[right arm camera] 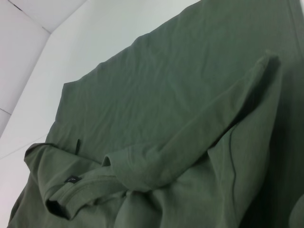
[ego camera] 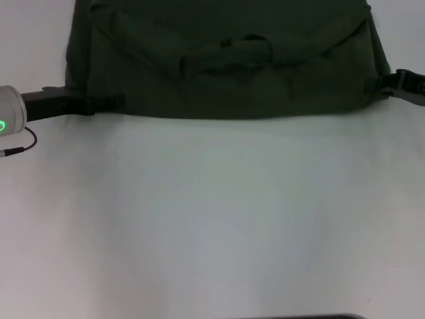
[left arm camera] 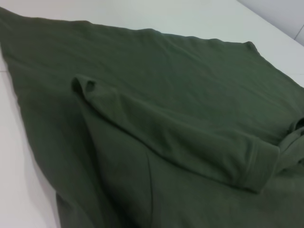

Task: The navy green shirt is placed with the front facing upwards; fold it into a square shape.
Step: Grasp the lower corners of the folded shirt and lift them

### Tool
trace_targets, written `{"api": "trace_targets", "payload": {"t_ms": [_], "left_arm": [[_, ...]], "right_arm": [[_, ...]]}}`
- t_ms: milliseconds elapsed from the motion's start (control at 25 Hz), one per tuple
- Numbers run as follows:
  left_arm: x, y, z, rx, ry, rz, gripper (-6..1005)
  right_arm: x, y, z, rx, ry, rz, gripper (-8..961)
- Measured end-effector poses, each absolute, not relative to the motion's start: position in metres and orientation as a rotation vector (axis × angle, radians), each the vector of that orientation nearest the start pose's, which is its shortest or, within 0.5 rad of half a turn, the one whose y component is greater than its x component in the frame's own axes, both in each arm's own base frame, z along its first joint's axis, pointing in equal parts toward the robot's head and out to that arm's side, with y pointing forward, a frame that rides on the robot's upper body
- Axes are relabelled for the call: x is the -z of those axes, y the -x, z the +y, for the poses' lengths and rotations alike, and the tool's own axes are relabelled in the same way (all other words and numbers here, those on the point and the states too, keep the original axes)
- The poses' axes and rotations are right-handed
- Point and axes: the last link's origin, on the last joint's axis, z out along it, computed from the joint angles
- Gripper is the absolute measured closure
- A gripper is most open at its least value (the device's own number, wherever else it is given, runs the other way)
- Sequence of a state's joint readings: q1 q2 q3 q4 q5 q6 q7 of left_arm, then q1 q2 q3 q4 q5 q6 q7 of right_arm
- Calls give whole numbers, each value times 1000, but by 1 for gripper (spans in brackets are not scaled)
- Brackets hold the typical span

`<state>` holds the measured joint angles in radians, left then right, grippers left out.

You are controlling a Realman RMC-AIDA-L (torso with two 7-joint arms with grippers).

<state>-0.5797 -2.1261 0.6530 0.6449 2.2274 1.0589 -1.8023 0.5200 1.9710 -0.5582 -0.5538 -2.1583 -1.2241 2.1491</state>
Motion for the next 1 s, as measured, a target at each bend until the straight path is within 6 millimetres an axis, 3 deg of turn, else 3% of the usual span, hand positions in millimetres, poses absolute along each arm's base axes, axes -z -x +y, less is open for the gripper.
{"api": "trace_targets", "payload": {"t_ms": [280,1000], "left_arm": [[13,313,376,325,2219,-1201,117],[12,312,379,283,2217,-1238,815]], "right_arm": [[-41,-346,353,-582,1995,1697,904],[-44,-346,354,-593,1990,1687,903]]}}
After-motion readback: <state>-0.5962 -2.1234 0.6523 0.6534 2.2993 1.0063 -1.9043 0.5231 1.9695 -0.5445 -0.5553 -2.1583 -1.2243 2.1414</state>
